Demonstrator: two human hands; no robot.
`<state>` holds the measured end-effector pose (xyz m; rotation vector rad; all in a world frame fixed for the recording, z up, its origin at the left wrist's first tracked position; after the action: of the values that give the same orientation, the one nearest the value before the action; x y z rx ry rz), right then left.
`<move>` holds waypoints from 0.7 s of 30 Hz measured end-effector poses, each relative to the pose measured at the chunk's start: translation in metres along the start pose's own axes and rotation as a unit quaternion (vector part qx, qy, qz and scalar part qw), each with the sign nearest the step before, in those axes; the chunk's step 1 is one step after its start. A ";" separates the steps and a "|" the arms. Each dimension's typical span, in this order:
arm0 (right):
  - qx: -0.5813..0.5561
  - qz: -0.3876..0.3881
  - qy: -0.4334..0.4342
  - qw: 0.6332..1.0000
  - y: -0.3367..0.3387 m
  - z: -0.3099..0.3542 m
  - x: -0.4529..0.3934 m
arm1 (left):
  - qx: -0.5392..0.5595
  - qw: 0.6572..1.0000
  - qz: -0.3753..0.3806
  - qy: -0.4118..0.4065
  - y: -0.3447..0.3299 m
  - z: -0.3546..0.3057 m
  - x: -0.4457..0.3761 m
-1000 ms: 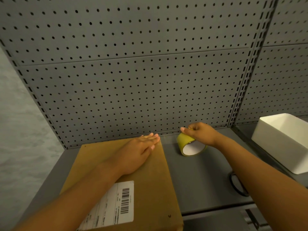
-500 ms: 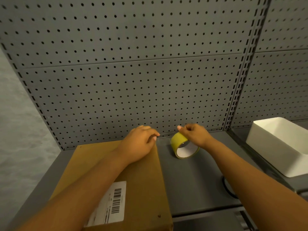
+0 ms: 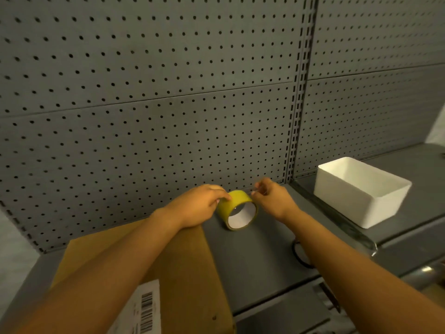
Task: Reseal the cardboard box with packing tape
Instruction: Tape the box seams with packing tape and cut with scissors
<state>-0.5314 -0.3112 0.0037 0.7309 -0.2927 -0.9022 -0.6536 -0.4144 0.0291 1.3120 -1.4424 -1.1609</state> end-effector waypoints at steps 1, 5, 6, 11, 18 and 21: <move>0.004 -0.011 -0.013 1.000 0.006 -0.005 0.005 | 0.001 1.000 0.000 -0.008 0.001 0.001 -0.001; 0.066 -0.017 -0.081 0.994 0.018 -0.029 0.026 | 0.022 0.999 -0.006 -0.044 -0.001 0.003 -0.003; 0.079 -0.013 -0.102 0.992 0.018 -0.035 0.030 | 0.037 0.998 -0.008 -0.049 -0.001 0.004 -0.004; 0.136 -0.021 -0.189 0.972 0.019 -0.059 0.056 | 0.099 0.992 -0.013 -0.079 -0.001 0.008 -0.006; 0.230 -0.083 -0.305 0.920 0.025 -0.079 0.105 | 0.151 0.983 -0.048 -0.092 -0.005 0.013 -0.005; 0.204 -0.079 -0.335 0.916 0.021 -0.083 0.112 | 0.158 0.982 -0.049 -0.093 -0.005 0.015 -0.005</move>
<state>-0.4081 -0.3547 -0.0490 0.8153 -1.0689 -1.2517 -0.6670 -0.4077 0.0211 1.5381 -1.7713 -1.1758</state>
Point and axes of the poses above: each hand's wrist, its own x-axis away from the middle knuckle, its own y-axis out of the back of the hand, z = x × y, the point moved 10 cm from there along -x, towards the middle knuckle, and after that the axes turned 6 degrees about z, right-handed, at the moved point
